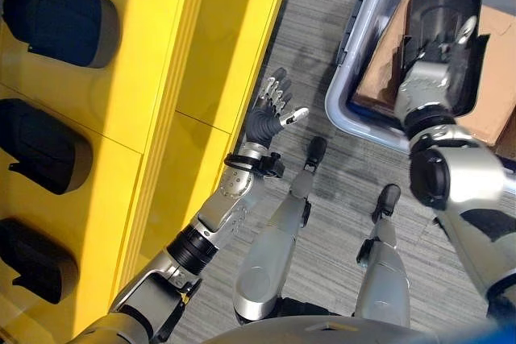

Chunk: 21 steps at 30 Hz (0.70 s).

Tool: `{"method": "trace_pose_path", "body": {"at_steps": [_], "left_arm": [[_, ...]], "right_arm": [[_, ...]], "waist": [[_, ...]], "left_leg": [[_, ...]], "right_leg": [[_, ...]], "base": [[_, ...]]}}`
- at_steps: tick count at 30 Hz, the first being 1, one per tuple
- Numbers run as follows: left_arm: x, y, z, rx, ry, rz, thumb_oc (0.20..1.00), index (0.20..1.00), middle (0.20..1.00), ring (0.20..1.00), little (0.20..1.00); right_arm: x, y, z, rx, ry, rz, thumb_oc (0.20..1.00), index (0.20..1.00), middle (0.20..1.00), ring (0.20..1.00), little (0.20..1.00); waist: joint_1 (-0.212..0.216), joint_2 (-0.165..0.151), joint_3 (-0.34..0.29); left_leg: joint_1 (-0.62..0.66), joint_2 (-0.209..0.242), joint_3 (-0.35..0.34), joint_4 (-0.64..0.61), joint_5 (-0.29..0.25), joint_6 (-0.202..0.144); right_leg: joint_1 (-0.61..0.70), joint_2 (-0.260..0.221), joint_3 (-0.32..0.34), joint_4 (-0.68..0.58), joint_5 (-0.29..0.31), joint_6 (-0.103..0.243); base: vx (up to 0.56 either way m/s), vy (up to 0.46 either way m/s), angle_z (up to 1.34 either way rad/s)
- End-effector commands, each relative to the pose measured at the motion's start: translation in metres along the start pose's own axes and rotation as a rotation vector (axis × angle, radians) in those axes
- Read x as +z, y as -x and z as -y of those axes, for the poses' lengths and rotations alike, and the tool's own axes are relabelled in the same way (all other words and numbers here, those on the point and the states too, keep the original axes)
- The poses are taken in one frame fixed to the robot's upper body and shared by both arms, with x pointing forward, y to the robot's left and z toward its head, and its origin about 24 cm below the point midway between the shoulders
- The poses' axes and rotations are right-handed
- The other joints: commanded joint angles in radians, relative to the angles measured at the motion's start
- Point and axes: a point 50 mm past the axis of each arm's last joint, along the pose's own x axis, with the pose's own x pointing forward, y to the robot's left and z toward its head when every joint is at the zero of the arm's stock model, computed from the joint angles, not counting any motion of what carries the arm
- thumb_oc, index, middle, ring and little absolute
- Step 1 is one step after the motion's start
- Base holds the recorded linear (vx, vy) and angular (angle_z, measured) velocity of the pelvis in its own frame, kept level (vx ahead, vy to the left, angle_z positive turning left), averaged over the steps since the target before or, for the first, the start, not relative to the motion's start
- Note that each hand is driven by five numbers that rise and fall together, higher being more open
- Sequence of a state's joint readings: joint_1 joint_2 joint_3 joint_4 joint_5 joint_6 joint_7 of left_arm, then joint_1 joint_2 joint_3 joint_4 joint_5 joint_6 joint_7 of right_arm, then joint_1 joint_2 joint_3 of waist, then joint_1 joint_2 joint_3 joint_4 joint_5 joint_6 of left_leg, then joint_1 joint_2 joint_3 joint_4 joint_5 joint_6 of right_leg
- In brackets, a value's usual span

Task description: Move parts from the plastic box to the shelf.

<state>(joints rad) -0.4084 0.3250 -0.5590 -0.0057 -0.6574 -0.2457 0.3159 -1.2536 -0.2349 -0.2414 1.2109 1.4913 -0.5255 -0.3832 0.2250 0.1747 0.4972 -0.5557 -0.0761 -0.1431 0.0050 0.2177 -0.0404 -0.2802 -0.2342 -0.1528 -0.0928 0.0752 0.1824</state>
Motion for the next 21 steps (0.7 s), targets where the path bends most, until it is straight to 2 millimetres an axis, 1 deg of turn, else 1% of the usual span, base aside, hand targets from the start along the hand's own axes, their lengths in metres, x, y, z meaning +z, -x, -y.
{"method": "trace_pose_path", "body": {"at_steps": [1, 2, 3, 4, 7, 9, 10, 11, 13, 15, 16, 17, 21], "left_arm": [[-0.002, 0.000, 0.005, -0.009, 0.027, 0.010, 1.000, 1.000, 1.000, 1.000, 1.000], [-0.002, 0.000, 0.004, -0.009, 0.026, 0.007, 1.000, 1.000, 1.000, 1.000, 1.000], [-0.003, 0.001, 0.003, -0.004, 0.029, 0.000, 1.000, 1.000, 1.000, 1.000, 1.000], [-0.004, 0.002, 0.002, -0.004, 0.030, -0.003, 1.000, 1.000, 1.000, 1.000, 1.000], [-0.005, 0.003, 0.000, 0.007, 0.029, -0.014, 1.000, 1.000, 1.000, 1.000, 1.000], [-0.007, 0.004, -0.001, 0.010, 0.024, -0.024, 1.000, 1.000, 1.000, 1.000, 1.000], [-0.007, 0.004, -0.003, 0.016, 0.021, -0.024, 1.000, 1.000, 1.000, 1.000, 1.000], [-0.007, 0.004, -0.004, 0.020, 0.021, -0.024, 1.000, 1.000, 1.000, 1.000, 1.000], [-0.006, 0.004, -0.006, 0.032, 0.024, -0.020, 1.000, 1.000, 1.000, 1.000, 1.000], [-0.007, 0.006, -0.010, 0.054, 0.030, -0.021, 1.000, 1.000, 1.000, 1.000, 1.000], [-0.006, 0.008, -0.013, 0.070, 0.031, -0.022, 1.000, 1.000, 1.000, 1.000, 1.000], [-0.007, 0.012, -0.017, 0.086, 0.028, -0.028, 1.000, 1.000, 1.000, 1.000, 1.000], [-0.008, 0.021, -0.024, 0.102, 0.014, -0.041, 1.000, 1.000, 1.000, 1.000, 1.000]], "right_arm": [[0.029, -0.016, 0.077, -0.240, -0.078, 0.075, 1.000, 1.000, 1.000, 1.000, 1.000], [0.029, -0.016, 0.078, -0.242, -0.079, 0.074, 1.000, 1.000, 1.000, 1.000, 1.000], [0.029, -0.015, 0.091, -0.290, -0.103, 0.080, 1.000, 1.000, 1.000, 1.000, 1.000], [0.029, -0.015, 0.097, -0.307, -0.112, 0.080, 1.000, 1.000, 1.000, 1.000, 1.000], [0.026, -0.012, 0.100, -0.307, -0.139, 0.085, 1.000, 1.000, 1.000, 1.000, 1.000], [0.020, -0.010, 0.093, -0.266, -0.155, 0.075, 1.000, 1.000, 1.000, 1.000, 1.000], [0.014, -0.006, 0.083, -0.205, -0.168, 0.068, 1.000, 1.000, 1.000, 1.000, 1.000], [0.012, -0.004, 0.085, -0.206, -0.167, 0.067, 1.000, 1.000, 1.000, 1.000, 1.000], [0.002, 0.004, 0.065, -0.084, -0.172, 0.052, 1.000, 1.000, 1.000, 1.000, 1.000], [-0.012, 0.024, 0.051, 0.049, -0.167, 0.029, 1.000, 1.000, 1.000, 1.000, 1.000], [-0.019, 0.043, 0.036, 0.176, -0.174, 0.012, 1.000, 1.000, 1.000, 1.000, 1.000], [-0.020, 0.061, 0.024, 0.286, -0.189, 0.011, 1.000, 1.000, 1.000, 1.000, 1.000], [-0.018, 0.097, 0.004, 0.489, -0.217, 0.008, 1.000, 1.000, 1.000, 1.000, 1.000]], "waist": [[0.006, -0.006, -0.062], [0.006, -0.007, -0.062], [0.009, -0.012, -0.076], [0.010, -0.014, -0.081], [0.007, -0.020, -0.093], [0.003, -0.027, -0.101], [-0.002, -0.035, -0.106], [-0.004, -0.036, -0.106], [-0.012, -0.044, -0.109], [-0.029, -0.058, -0.112], [-0.043, -0.064, -0.115], [-0.058, -0.072, -0.123], [-0.082, -0.084, -0.144]], "left_leg": [[0.010, 0.009, 0.023, 0.061, -0.142, 0.005], [0.012, 0.008, 0.022, 0.060, -0.142, 0.005], [0.025, 0.008, 0.020, 0.059, -0.147, 0.006], [0.031, 0.006, 0.019, 0.059, -0.149, 0.007], [0.046, 0.006, 0.018, 0.062, -0.155, 0.009], [0.054, 0.008, 0.020, 0.064, -0.159, 0.010], [0.061, 0.010, 0.023, 0.064, -0.162, 0.011], [0.063, 0.011, 0.025, 0.064, -0.162, 0.011], [0.068, 0.016, 0.030, 0.065, -0.162, 0.011], [0.083, 0.022, 0.042, 0.064, -0.171, 0.009], [0.084, 0.029, 0.049, 0.059, -0.160, 0.010], [0.094, 0.035, 0.060, 0.054, -0.158, 0.009], [0.117, 0.046, 0.071, 0.040, -0.154, 0.008]], "right_leg": [[0.140, -0.036, -0.020, 0.036, -0.083, -0.006], [0.142, -0.036, -0.021, 0.035, -0.083, -0.006], [0.160, -0.038, -0.024, 0.031, -0.082, -0.006], [0.167, -0.038, -0.026, 0.029, -0.081, -0.006], [0.179, -0.041, -0.028, 0.029, -0.079, -0.005], [0.186, -0.041, -0.025, 0.027, -0.077, -0.005], [0.189, -0.041, -0.020, 0.027, -0.074, -0.004], [0.190, -0.041, -0.018, 0.026, -0.074, -0.004], [0.188, -0.040, -0.013, 0.027, -0.071, -0.004], [0.191, -0.042, -0.001, 0.030, -0.073, -0.006], [0.183, -0.039, 0.008, 0.032, -0.063, -0.007], [0.179, -0.038, 0.016, 0.032, -0.059, -0.008], [0.179, -0.038, 0.029, 0.032, -0.050, -0.008]], "base": [[0.03, 0.036, 0.02], [0.05, 0.048, 0.03], [0.04, 0.032, 0.02], [0.05, 0.052, 0.02], [0.02, 0.042, 0.00], [0.02, 0.041, -0.02], [0.00, 0.000, 0.00], [0.00, 0.040, 0.01], [0.00, 0.042, -0.02], [-0.01, 0.041, -0.04], [-0.03, 0.051, -0.11], [-0.04, 0.057, -0.14], [0.00, 0.020, -0.18]]}}
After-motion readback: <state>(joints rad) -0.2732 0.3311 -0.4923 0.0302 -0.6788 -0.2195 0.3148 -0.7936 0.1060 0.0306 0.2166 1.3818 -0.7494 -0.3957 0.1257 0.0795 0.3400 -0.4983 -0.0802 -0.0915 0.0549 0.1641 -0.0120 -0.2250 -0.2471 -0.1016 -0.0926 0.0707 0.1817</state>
